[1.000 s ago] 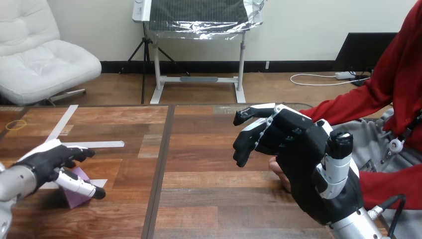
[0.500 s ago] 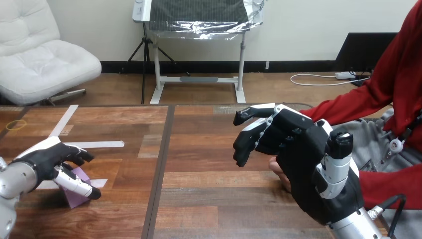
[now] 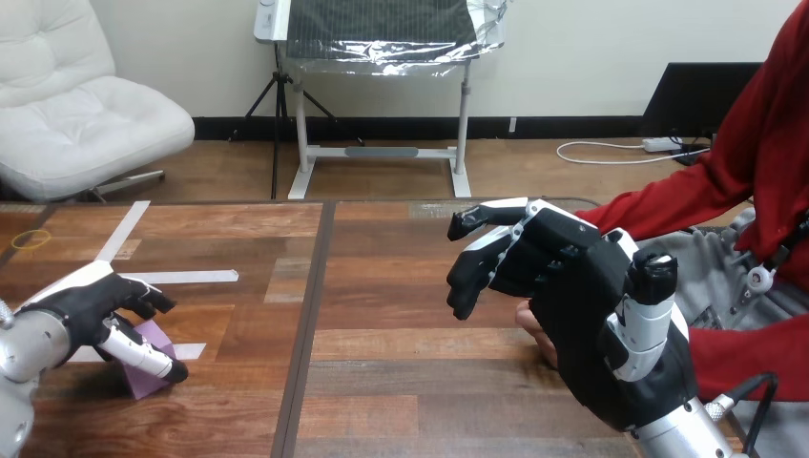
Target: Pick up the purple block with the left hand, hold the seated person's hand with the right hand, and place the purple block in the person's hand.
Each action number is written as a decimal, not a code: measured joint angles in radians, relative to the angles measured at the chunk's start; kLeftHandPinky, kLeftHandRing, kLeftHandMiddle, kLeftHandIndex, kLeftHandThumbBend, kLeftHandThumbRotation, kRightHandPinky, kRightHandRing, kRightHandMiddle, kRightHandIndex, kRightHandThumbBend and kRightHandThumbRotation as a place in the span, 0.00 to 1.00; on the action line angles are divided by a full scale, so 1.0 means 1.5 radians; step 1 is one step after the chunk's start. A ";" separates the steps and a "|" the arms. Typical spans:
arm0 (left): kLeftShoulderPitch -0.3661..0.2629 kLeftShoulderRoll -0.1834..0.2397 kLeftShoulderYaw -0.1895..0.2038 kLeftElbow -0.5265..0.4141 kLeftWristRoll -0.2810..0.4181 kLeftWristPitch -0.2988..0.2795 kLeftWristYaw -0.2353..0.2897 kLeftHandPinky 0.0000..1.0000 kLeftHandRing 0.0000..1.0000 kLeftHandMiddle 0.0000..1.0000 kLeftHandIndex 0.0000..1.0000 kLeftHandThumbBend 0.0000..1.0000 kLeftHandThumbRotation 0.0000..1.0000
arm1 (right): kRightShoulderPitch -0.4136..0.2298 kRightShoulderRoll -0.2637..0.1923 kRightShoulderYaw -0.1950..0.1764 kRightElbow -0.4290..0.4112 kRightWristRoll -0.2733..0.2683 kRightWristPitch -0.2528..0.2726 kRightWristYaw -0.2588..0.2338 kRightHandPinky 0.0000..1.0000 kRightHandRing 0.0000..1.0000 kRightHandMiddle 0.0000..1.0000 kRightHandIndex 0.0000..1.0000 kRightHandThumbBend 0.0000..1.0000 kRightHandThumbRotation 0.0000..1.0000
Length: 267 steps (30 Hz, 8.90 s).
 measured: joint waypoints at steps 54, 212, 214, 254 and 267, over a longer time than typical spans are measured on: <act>-0.003 -0.001 -0.048 -0.021 0.050 0.048 0.013 0.63 0.82 0.84 0.71 0.83 0.00 | 0.000 0.000 0.000 0.000 0.000 -0.001 0.000 0.37 0.45 0.52 0.62 0.93 1.00; 0.024 -0.016 -0.044 -0.105 -0.053 0.016 0.110 0.40 0.47 0.54 0.52 0.78 0.00 | 0.000 -0.003 -0.002 0.000 -0.001 -0.001 0.005 0.36 0.44 0.52 0.62 0.90 1.00; 0.024 -0.017 -0.044 -0.108 -0.056 0.023 0.102 0.43 0.51 0.58 0.55 0.80 0.00 | 0.000 -0.003 -0.002 0.000 -0.001 -0.001 0.005 0.36 0.44 0.52 0.62 0.90 1.00; 0.025 -0.017 -0.050 -0.135 -0.036 0.041 0.028 0.65 0.79 0.82 0.78 0.89 0.12 | 0.000 -0.003 -0.002 0.000 -0.001 -0.001 0.007 0.36 0.44 0.52 0.62 0.91 1.00; 0.025 -0.018 -0.050 -0.138 -0.036 0.042 0.023 0.65 0.80 0.83 0.79 0.90 0.13 | 0.000 -0.003 -0.002 0.000 -0.001 -0.002 0.007 0.37 0.44 0.52 0.63 0.91 1.00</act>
